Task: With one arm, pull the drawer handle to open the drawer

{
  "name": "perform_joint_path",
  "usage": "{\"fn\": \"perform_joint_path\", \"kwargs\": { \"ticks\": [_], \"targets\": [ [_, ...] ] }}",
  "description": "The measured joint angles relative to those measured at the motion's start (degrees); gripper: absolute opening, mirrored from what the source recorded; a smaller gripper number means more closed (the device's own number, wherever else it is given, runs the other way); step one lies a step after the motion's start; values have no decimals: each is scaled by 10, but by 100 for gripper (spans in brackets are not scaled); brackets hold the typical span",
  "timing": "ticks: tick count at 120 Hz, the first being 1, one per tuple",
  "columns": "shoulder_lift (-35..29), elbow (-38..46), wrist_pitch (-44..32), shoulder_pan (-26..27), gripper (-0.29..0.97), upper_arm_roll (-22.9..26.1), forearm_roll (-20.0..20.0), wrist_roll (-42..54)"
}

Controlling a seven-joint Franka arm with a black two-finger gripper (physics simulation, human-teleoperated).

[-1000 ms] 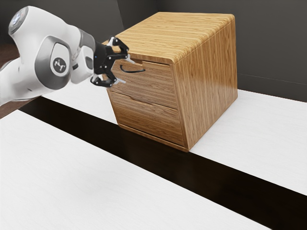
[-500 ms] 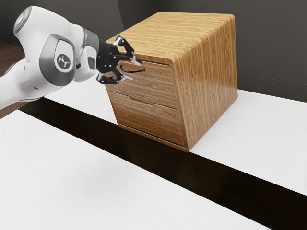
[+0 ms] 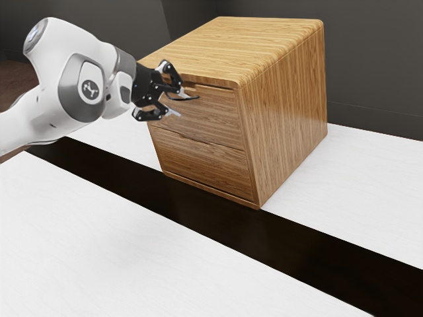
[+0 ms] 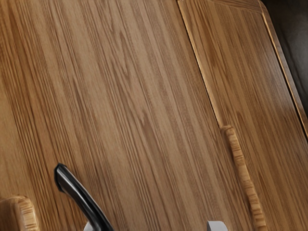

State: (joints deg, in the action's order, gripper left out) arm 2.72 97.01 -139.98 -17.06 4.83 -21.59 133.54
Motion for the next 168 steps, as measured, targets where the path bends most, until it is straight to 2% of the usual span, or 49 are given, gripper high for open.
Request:
{"fn": "perform_joint_path", "kwargs": {
  "ticks": [9,24,168],
  "targets": [
    [-1,1,-1,-3,1,1,-1,1],
    [-19,11,3,-12,-10,2,-5,3],
    [-220,215,33,-29,-11,-13,-6,-14]
  ]
}}
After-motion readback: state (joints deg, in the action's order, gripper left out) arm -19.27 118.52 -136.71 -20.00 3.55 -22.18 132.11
